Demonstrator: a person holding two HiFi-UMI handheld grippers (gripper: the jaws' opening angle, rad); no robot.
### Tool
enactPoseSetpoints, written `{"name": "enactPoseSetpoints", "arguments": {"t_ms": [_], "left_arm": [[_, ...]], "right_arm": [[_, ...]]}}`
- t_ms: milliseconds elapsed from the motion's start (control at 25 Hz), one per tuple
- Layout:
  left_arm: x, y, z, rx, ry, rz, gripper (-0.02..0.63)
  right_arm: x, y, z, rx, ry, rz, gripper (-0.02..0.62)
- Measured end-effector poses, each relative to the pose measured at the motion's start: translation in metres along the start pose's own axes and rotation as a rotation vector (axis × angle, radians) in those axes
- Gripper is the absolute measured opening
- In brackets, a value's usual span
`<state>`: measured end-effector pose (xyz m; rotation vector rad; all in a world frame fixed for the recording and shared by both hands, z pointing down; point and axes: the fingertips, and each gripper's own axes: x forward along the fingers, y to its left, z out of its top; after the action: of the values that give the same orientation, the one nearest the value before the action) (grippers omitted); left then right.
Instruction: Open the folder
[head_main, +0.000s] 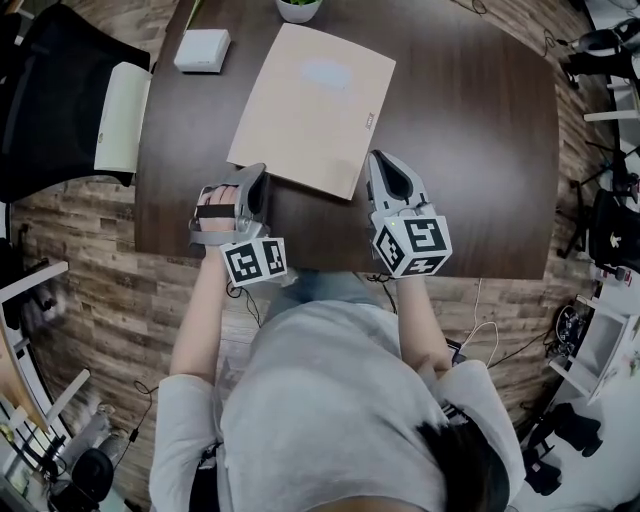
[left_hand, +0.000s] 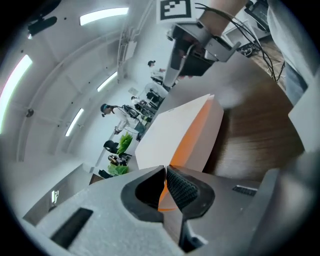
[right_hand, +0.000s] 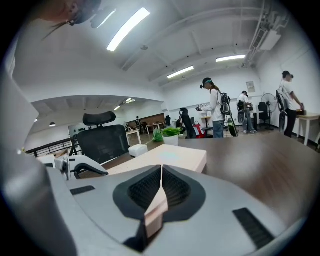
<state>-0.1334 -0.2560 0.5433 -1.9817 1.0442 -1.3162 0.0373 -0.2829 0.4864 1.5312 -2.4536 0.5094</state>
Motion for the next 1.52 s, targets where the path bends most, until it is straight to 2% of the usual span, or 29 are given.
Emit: {"name": "enactPoseSetpoints", "arguments": {"t_ms": [200,320,400,640,880,1240,1520], "left_arm": [[-0.002,0.000,0.002,-0.018,0.000,-0.023,0.021],[-0.001,0.000,0.003,-0.034,-0.002,-0.030,0.022],[-0.002,0.003,0.004,-0.074,-0.004,-0.033,0.021],[-0.009,0.034,-0.006,-0.333,-0.022,-0.007,0.012],[-0.017,0.046,-0.008,-0.519,-0.043,-0.017,0.014],[-0.035,0.065,-0.032,-1.013,-0.092,-0.034,0.014],[-0.038,0.066,-0.065,-1.258,-0.063,0.000,0.012]], "right_arm": [[0.016,-0.012,-0.049,0.054,0.111,-0.020,0.015],[0.022,-0.016,-0.063,0.068,0.148,-0.023,0.015],[0.023,-0.017,-0.066,0.062,0.154,-0.019,0.015],[0.025,-0.016,-0.066,0.058,0.165,-0.012,0.015],[0.023,-0.020,-0.065,0.054,0.167,-0.025,0.015],[0.019,-0.028,-0.065,0.048,0.174,-0.051,0.015],[0.019,-0.029,-0.065,0.038,0.177,-0.052,0.015]]}}
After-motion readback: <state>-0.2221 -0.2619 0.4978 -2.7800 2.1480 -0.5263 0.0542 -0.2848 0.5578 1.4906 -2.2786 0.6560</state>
